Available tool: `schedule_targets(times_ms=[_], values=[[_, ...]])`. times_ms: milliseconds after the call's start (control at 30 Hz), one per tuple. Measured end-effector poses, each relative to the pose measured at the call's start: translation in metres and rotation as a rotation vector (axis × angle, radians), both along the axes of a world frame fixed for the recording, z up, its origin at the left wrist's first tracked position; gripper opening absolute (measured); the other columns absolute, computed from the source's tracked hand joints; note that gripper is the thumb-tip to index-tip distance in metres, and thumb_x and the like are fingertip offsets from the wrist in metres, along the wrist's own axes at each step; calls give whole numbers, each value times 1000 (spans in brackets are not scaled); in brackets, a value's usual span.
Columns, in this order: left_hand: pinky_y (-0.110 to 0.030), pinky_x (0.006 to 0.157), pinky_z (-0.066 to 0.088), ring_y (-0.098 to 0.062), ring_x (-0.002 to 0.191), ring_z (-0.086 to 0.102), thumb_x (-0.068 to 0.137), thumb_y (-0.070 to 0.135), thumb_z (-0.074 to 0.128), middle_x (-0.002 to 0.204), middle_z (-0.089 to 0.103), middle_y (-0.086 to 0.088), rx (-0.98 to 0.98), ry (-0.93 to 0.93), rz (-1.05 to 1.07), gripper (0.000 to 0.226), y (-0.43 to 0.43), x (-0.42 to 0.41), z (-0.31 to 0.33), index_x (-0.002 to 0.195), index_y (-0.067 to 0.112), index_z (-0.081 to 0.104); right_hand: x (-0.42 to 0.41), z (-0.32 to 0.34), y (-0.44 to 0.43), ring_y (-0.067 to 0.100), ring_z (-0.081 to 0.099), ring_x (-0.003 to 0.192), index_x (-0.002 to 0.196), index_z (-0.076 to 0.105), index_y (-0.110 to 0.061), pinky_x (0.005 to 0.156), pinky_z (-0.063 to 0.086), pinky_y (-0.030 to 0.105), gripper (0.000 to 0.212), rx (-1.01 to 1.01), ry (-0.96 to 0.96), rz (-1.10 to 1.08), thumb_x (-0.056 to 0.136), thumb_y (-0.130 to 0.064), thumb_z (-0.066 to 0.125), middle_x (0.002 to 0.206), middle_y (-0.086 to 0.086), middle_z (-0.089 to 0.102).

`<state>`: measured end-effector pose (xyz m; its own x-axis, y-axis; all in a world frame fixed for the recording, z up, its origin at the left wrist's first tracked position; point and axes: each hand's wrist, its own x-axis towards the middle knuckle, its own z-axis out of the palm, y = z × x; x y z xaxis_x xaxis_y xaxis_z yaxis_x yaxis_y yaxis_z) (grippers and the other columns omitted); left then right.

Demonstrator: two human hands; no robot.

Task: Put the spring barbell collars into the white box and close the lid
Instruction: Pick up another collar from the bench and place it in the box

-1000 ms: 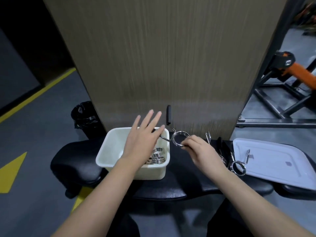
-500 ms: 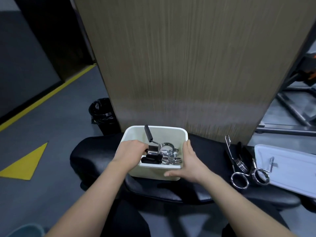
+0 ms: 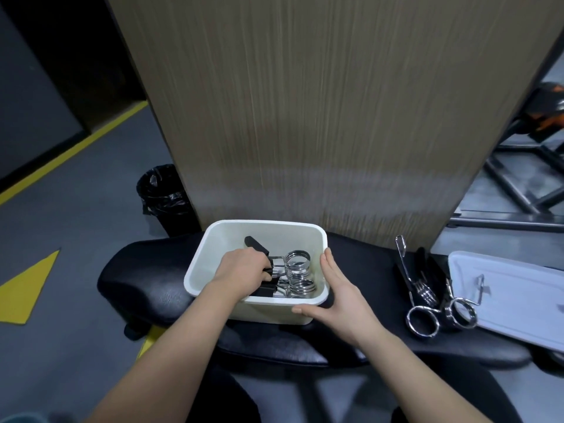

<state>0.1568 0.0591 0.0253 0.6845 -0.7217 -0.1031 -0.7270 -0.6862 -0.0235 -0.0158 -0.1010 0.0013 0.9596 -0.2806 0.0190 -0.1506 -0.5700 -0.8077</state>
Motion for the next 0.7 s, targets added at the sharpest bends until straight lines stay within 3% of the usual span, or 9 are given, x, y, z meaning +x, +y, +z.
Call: schedule_targets(times_ms=[100,267,500,600,700], values=[[-32,63,39,-28,91,64,90,40,63,90,70,0,-2,28,-24,17,1,5,-3,91,25,71,0,-4,0,-35,0,127,156,8,-34,97,10,-9,121,22,-20,-12,65,-56,84,161,-25,-2],[-32,70,47,-22,93,61,86,41,69,96,69,5,-21,175,-30,14,2,3,-11,98,34,73,-2,-6,2,-35,1,128,154,8,-38,97,11,-9,119,50,-48,-7,65,-54,85,161,-25,-1],[-29,75,51,-9,88,63,73,39,83,90,69,16,-251,371,187,17,6,5,-21,87,34,76,-2,-8,2,-32,4,130,156,11,-37,95,13,-10,120,69,-54,-17,64,-56,85,160,-30,-2],[-31,74,50,-4,89,58,70,52,82,87,66,16,-337,309,191,25,9,1,-18,84,34,74,-3,-7,2,-33,4,129,156,9,-38,94,13,-10,120,69,-45,-16,64,-56,85,159,-31,-3],[-30,72,49,-6,84,58,83,54,69,81,63,15,-476,175,167,23,9,-10,-10,93,35,73,-3,-7,0,-27,5,135,156,8,-38,95,12,-10,121,76,-39,-15,63,-57,84,160,-30,-3]])
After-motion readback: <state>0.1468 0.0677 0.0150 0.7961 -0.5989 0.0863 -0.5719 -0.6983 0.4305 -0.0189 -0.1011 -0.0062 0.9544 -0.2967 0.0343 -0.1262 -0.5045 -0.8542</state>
